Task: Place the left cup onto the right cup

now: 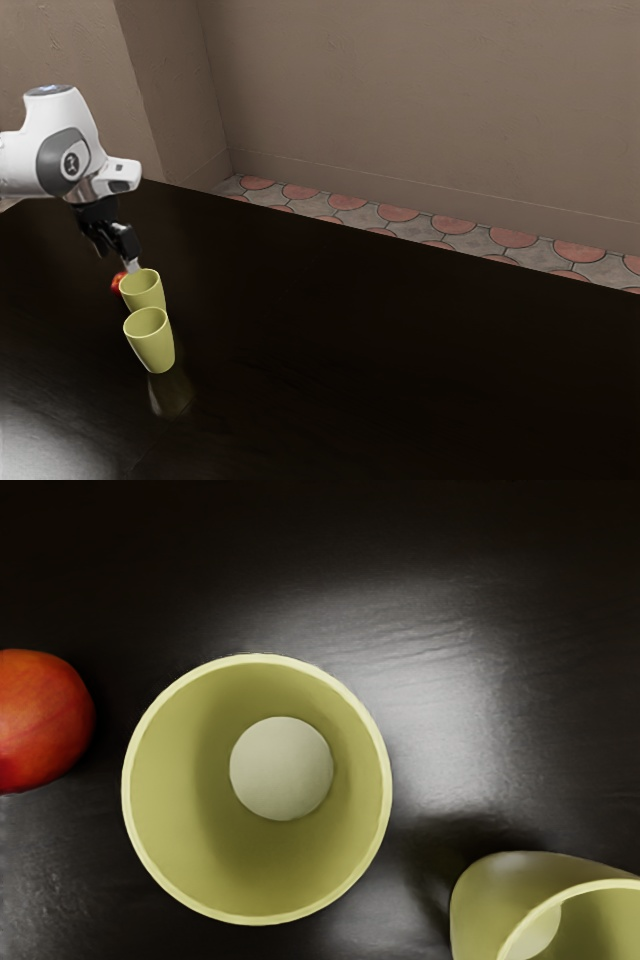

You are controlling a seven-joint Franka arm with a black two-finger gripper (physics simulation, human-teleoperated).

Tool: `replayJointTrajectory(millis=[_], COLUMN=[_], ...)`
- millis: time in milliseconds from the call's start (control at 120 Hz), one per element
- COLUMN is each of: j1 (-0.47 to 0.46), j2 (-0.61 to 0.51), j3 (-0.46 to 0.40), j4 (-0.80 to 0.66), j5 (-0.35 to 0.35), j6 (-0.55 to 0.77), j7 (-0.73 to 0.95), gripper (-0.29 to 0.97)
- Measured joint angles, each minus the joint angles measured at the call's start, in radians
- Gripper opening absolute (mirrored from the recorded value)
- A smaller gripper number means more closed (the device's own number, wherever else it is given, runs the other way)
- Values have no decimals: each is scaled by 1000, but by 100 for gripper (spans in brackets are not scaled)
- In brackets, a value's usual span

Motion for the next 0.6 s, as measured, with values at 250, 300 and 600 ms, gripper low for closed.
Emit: replayJointTrajectory(millis=[250,300,600], j1=[11,11,30], j2=[87,96,96], j3=[1,2,19], j4=[68,68,38], j5=[-5,-7,-13], j6=[2,3,20], j7=[43,49,77], gripper=[64,64,64])
